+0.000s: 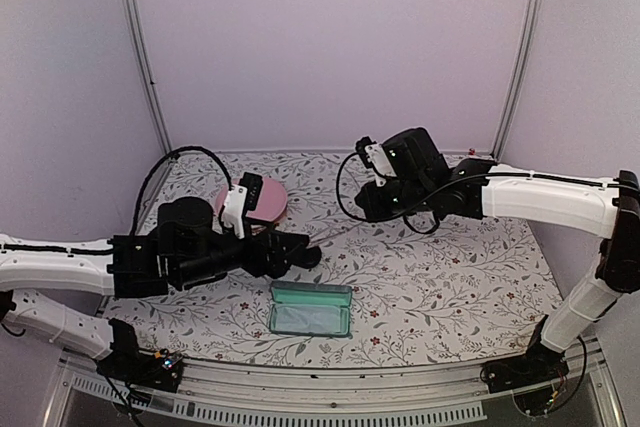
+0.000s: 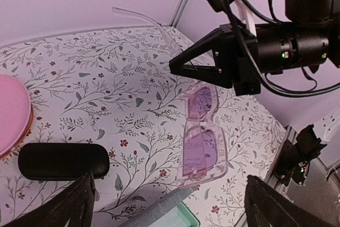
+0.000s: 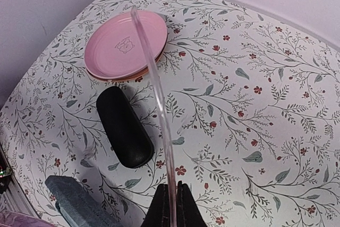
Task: Organize the sunglasses
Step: Pass from the left arm to the right
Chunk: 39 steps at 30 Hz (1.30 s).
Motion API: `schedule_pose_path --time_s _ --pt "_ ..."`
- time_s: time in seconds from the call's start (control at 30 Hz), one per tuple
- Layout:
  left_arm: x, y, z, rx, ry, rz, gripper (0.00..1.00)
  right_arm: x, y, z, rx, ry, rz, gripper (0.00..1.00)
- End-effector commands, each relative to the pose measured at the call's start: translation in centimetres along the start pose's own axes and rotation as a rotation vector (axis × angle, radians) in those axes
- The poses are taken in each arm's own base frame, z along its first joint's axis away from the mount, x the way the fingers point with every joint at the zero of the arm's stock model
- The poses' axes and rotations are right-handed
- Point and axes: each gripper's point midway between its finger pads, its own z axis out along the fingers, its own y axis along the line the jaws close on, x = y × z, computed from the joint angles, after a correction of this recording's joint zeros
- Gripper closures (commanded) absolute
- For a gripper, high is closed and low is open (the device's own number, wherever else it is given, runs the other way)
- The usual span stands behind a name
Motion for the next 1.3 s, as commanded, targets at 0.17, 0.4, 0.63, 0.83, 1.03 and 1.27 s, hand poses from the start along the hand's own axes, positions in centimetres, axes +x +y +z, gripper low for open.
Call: schedule_pose_path --time_s 0.17,0.4,0.63,0.83,1.03,1.27 --pt "-2.3 -1.0 2.6 0.127 -0.025 -0.23 0.01 -1.6 -0.4 -0.6 0.053 -0.089 0.06 1.0" --pt "-1.4 -1.9 4.8 0.167 0.02 -0.317 0.01 -1.8 0.0 -1.1 0.057 -0.111 0.077 1.0" --pt "-1.0 -2.3 5.7 0.2 0.014 -0.373 0.13 -1.9 0.0 -1.6 0.062 -0.127 0.095 1.0" --pt "-0.7 -2.1 6.0 0.191 0.015 -0.379 0.24 -1.1 -0.2 -2.0 0.065 -0.129 0.098 1.0" --pt "0.3 -1.9 6.4 0.184 0.047 -0.401 0.21 -1.2 -0.3 -2.3 0.067 -0.142 0.108 1.0" --pt "0.6 -1.7 6.5 0.176 0.051 -0.417 0.2 -1.4 -0.3 -2.3 0.066 -0.152 0.109 1.0"
